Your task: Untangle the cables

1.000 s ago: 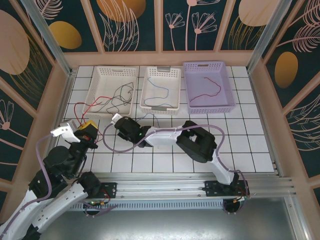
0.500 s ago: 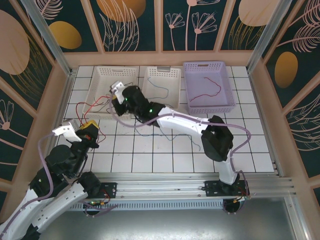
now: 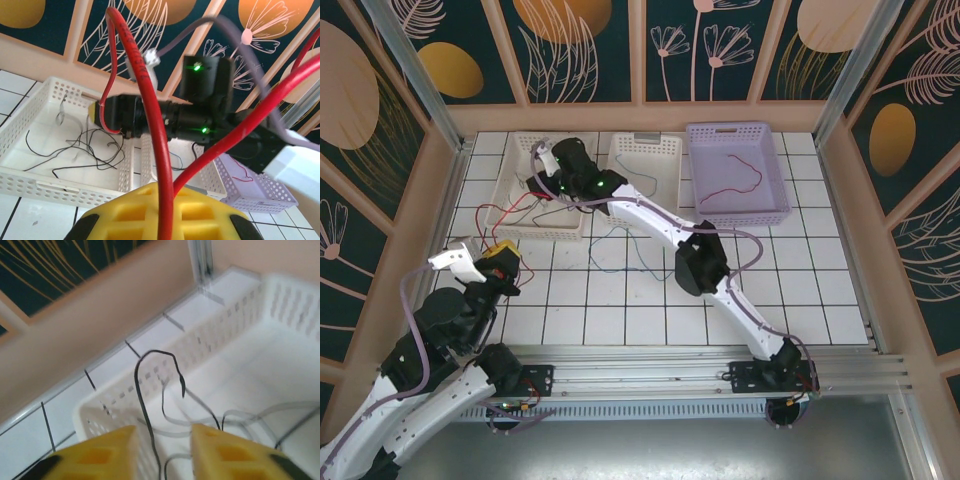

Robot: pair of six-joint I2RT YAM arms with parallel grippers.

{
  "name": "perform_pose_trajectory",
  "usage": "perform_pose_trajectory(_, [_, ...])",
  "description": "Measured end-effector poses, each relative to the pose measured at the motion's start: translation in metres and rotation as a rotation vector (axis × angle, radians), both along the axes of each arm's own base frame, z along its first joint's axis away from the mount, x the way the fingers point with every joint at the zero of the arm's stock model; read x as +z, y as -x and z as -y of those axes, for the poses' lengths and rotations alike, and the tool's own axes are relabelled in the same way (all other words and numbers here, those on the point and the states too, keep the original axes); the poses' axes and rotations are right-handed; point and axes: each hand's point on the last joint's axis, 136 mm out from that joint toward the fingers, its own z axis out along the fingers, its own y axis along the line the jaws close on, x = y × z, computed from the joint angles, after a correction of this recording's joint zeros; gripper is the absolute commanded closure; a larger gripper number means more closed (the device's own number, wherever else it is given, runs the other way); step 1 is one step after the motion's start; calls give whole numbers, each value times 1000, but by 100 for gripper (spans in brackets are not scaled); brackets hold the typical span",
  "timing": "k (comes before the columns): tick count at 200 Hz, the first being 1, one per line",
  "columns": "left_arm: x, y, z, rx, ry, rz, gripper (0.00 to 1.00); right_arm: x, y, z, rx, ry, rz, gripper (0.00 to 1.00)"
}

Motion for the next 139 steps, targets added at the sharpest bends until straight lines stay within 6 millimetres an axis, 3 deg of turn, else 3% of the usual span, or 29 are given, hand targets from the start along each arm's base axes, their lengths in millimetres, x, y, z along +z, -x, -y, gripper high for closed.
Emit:
perform_pose_trajectory(23, [-1, 0, 2, -7, -4, -4, 100, -18, -4, 11, -11, 39, -48, 49])
perform_pose_trajectory(52, [-4, -3, 6, -14, -19, -19, 100, -11, 1, 39, -34, 67, -74, 47])
perform_pose_trajectory(72, [-8, -7, 12, -26, -36, -35, 100, 23, 13, 68, -50, 44, -61, 47])
perform_pose_trajectory(91, [-16, -14, 28, -66, -65, -74, 100, 75, 30, 108, -74, -35, -19, 46])
perform_pose_trajectory(115, [-26, -25, 59, -146, -36, -105, 100, 139, 67, 172, -95, -162, 59, 45])
perform_pose_trajectory(129, [-36, -32, 79, -198, -9, -128, 100, 163, 96, 201, -85, -229, 96, 45])
perform_pose_trajectory(139, [-43, -37, 95, -236, 5, -151, 100, 169, 119, 218, -65, -267, 111, 44])
